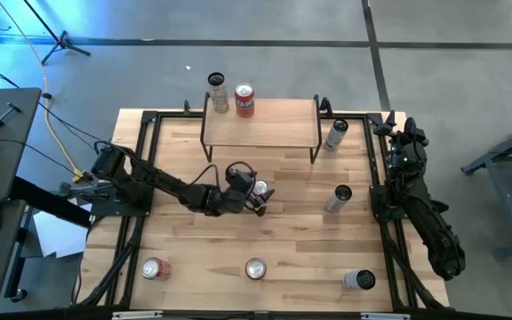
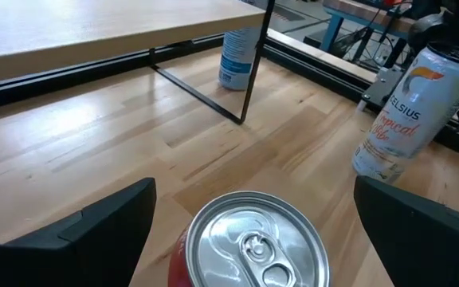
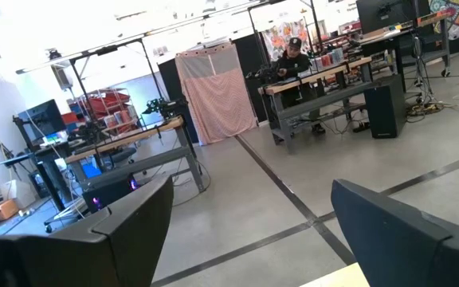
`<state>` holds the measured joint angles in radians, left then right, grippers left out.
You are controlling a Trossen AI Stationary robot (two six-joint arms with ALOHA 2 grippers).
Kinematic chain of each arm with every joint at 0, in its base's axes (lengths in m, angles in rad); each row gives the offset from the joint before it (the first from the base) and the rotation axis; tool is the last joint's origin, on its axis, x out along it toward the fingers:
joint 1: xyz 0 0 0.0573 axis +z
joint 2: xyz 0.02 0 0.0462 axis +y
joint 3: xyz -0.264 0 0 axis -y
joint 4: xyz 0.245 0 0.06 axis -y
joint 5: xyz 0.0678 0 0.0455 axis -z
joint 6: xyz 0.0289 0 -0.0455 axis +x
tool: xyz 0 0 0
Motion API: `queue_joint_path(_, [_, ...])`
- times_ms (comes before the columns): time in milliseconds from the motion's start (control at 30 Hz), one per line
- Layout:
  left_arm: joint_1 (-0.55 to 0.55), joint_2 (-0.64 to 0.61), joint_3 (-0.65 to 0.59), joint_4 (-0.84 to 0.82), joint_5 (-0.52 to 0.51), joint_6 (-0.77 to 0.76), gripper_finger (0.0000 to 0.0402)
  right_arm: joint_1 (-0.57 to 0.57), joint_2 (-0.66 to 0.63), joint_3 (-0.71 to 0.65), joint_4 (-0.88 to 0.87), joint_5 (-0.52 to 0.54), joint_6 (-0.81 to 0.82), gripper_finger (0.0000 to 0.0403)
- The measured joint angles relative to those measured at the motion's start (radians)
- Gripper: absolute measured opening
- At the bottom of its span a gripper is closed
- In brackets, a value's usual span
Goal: Place canned beverage on shelf
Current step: Put the red and white soda can on the shelf
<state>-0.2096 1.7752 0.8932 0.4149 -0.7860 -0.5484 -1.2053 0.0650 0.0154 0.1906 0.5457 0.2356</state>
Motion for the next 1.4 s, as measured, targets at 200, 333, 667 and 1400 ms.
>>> queue_joint_path(200, [-0.001, -0.006, 0.000, -0.031, -0.007, 0.000, 0.0397, 0.000, 0.000, 0.000, 0.000, 0.000, 0.000, 0.0328])
queue_joint_path(333, [0.000, -0.027, 0.000, -0.094, 0.000, -0.042, 0.0397, 0.000, 0.000, 0.000, 0.000, 0.000, 0.000, 0.0328])
queue_joint_path(667, [0.000, -0.093, 0.000, -0.229, 0.005, -0.155, 0.0397, 0.000, 0.000, 0.000, 0.000, 0.000, 0.000, 0.0328])
queue_joint_path(1400, [0.041, -0.254, 0.192, -0.836, 0.185, -0.618, 0.0397, 0.000, 0.000, 0.000, 0.000, 0.000, 0.000, 0.0328])
